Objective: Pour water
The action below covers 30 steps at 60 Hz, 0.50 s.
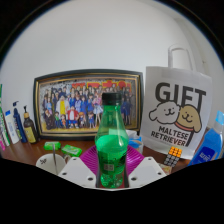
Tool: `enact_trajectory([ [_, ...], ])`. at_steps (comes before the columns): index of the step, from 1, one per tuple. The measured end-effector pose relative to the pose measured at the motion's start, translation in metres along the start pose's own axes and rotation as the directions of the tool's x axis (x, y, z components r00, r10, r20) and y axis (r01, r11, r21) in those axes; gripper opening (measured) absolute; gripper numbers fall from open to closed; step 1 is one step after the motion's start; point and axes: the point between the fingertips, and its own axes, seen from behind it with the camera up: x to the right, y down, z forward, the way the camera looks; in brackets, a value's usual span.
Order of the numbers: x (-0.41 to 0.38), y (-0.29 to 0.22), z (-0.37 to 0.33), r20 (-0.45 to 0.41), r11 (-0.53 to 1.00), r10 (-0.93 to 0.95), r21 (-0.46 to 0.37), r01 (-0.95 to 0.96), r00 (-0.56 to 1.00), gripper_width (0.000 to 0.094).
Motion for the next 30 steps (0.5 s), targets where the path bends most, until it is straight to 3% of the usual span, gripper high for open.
enact_trajectory([
  [11,0.002,0.000,-0.002,0.008,1.000,0.019,0.021,-0.019,1.000,0.0368],
  [19,0.002,0.003,-0.002,0.014,1.000,0.013,-0.008,-0.013,1.000,0.0565],
  [24,0.001,0.008,-0.004,0.018,0.998,0.025,-0.054,-0.024,1.000,0.0871],
  [27,0.002,0.008,-0.010,0.016,0.997,0.036,-0.073,-0.035,0.999,0.0825],
  [30,0.000,0.007,-0.020,0.002,0.994,0.045,-0.098,-0.045,0.999,0.0858],
])
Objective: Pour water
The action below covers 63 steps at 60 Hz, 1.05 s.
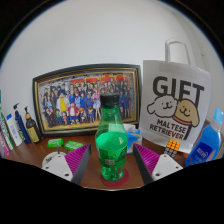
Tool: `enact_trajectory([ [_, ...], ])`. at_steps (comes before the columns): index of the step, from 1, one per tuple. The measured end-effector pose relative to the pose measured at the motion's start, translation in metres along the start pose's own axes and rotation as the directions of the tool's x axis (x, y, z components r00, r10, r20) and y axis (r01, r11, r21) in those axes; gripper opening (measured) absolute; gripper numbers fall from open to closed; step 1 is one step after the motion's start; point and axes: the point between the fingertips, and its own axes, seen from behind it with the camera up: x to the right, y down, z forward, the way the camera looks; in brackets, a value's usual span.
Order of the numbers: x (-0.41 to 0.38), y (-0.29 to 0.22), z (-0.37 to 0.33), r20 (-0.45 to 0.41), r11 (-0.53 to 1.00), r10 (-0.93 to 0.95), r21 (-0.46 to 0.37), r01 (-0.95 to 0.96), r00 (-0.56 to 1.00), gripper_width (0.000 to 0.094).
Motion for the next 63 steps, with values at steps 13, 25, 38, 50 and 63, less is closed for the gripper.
enact_trajectory([
  [13,-0.029,0.000,-0.090,-0.014,0.992,0.021,-0.123,-0.022,1.000,0.0856],
  [25,-0.079,0.009,-0.215,0.007,0.967,-0.015,-0.253,0.016,1.000,0.0852],
  [38,-0.111,0.009,-0.308,0.036,0.960,-0.107,-0.257,0.112,0.994,0.0855],
  [50,-0.114,0.013,-0.344,0.032,0.962,-0.106,-0.249,0.110,0.994,0.0855],
  [63,-0.104,0.013,-0.352,0.025,0.963,-0.093,-0.252,0.097,0.995,0.0855],
])
